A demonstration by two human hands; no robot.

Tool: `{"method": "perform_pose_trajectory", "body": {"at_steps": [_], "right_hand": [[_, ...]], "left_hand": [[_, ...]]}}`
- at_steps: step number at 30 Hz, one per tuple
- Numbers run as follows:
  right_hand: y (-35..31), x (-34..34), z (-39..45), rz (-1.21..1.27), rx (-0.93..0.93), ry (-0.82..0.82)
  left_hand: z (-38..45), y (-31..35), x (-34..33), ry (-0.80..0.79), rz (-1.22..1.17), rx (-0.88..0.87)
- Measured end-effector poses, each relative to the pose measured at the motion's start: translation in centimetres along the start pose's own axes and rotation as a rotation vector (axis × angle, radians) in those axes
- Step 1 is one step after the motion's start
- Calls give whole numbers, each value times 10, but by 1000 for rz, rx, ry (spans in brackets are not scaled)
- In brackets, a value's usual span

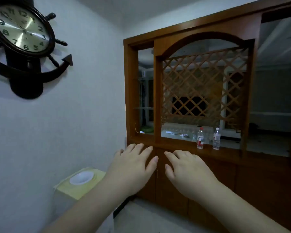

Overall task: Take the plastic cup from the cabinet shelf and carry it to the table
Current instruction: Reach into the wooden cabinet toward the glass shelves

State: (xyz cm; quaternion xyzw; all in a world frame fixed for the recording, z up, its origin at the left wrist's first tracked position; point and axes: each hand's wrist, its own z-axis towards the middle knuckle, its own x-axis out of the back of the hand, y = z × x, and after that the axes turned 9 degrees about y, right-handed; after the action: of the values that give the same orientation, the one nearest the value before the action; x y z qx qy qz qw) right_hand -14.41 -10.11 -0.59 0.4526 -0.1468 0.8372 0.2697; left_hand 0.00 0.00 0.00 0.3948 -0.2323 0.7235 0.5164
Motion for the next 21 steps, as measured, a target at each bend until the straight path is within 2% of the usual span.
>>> {"method": "perform_pose_trajectory", "body": {"at_steps": [4, 12, 21], "right_hand": [[50, -21, 15, -85, 16, 41], [136, -61, 57, -19, 27, 78], [164, -129, 114, 69, -10, -6]], "left_hand": [[34, 19, -39, -17, 48, 1], [103, 53, -110, 18, 110, 6], [148, 30, -173, -53, 165, 51]]}}
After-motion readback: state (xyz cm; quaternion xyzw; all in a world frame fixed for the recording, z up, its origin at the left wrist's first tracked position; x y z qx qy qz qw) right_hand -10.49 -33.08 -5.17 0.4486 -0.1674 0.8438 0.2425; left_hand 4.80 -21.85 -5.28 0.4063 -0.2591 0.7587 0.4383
